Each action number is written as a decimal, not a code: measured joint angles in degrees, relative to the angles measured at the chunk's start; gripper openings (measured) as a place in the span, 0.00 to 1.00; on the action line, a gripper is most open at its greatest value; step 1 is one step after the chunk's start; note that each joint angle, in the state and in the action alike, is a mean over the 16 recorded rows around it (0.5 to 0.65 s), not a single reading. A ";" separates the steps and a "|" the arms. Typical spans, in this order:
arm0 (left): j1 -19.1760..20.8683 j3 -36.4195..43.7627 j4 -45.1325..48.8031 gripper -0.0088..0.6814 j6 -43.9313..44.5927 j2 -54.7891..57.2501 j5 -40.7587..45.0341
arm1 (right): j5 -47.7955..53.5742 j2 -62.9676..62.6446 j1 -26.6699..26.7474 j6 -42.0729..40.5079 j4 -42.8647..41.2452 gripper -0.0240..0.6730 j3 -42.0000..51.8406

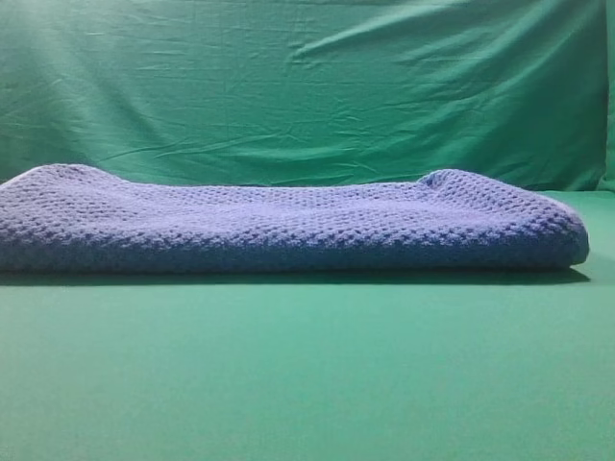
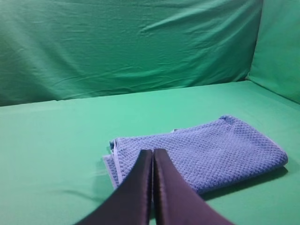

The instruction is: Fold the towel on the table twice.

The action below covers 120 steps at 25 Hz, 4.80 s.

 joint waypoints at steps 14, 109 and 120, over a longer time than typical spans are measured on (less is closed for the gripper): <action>0.00 4.66 -1.29 0.01 0.00 -2.90 -2.19 | 1.37 -11.11 -0.08 -0.27 1.88 0.03 5.52; 16.73 36.02 2.08 0.01 0.13 -2.84 -25.59 | -22.91 -11.38 -19.37 -0.06 2.89 0.03 39.90; 16.79 36.02 2.08 0.01 0.13 -2.84 -25.59 | -22.90 -11.38 -19.41 -0.06 2.89 0.03 39.90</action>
